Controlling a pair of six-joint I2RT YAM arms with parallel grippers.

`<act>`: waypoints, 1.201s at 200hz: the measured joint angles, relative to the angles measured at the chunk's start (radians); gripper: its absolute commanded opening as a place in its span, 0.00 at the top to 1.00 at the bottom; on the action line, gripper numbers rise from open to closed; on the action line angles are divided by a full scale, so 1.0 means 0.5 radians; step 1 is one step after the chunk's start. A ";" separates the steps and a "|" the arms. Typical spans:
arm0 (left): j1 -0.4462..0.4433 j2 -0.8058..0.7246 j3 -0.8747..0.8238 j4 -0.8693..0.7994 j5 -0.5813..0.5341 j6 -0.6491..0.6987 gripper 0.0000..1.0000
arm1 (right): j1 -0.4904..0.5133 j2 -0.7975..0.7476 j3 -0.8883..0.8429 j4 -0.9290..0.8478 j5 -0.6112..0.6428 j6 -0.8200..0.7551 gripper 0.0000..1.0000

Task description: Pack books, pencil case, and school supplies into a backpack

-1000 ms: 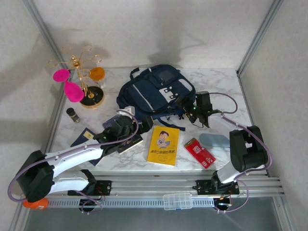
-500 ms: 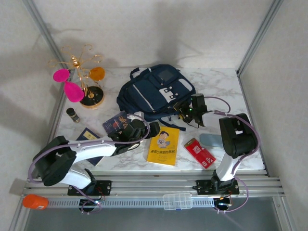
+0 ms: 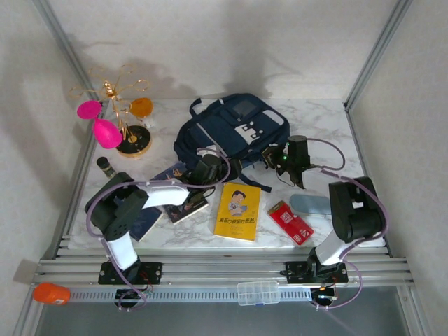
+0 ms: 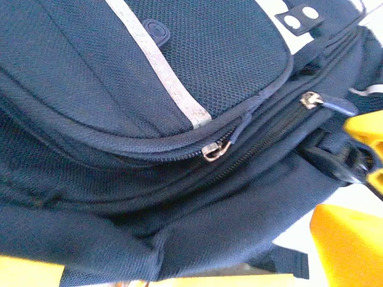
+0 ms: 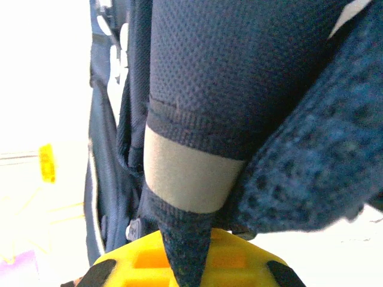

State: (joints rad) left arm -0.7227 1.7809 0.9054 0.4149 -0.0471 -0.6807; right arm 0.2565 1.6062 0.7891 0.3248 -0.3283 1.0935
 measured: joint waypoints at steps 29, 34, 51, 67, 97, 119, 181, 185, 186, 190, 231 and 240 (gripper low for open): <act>0.063 0.115 0.172 0.026 0.089 0.110 0.01 | -0.008 -0.245 -0.123 0.010 0.081 0.026 1.00; 0.078 0.124 0.196 0.034 0.106 0.133 0.01 | -0.004 -0.292 -0.158 0.014 0.100 0.045 1.00; 0.126 0.132 0.245 0.069 0.159 0.215 0.01 | 0.030 -0.420 -0.253 0.018 0.150 0.092 1.00; 0.170 0.131 0.291 0.059 0.225 0.288 0.01 | 0.064 -0.480 -0.282 0.014 0.190 0.135 1.00; 0.197 -0.011 0.242 -0.011 0.325 0.385 0.01 | 0.092 -0.531 -0.283 0.016 0.269 0.247 1.00; 0.121 -0.323 0.038 -0.047 0.295 0.398 0.01 | 0.121 -0.556 -0.285 0.017 0.352 0.308 1.00; -0.330 -0.590 -0.173 -0.056 0.047 0.309 0.09 | 0.140 -0.542 -0.262 0.004 0.395 0.375 1.00; -0.363 -0.571 -0.170 -0.056 0.040 0.308 0.10 | 0.140 -0.539 -0.256 0.001 0.394 0.375 1.00; -0.369 -0.569 -0.169 -0.057 0.037 0.308 0.11 | 0.140 -0.537 -0.253 0.001 0.394 0.375 1.00; -0.403 -0.545 -0.164 -0.060 0.033 0.307 0.12 | 0.140 -0.534 -0.246 0.000 0.394 0.375 1.00; -0.475 -0.181 0.008 -0.098 -0.050 0.298 0.23 | 0.143 -0.518 -0.190 -0.015 0.385 0.375 1.00; -0.476 -0.116 0.050 -0.101 -0.073 0.299 0.25 | 0.143 -0.510 -0.182 -0.020 0.376 0.378 1.00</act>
State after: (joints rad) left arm -0.9607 1.7229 0.9302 0.3641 -0.0837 -0.5312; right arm 0.3279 1.3510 0.6979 0.3149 -0.1402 1.2823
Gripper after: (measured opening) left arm 0.777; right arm 0.055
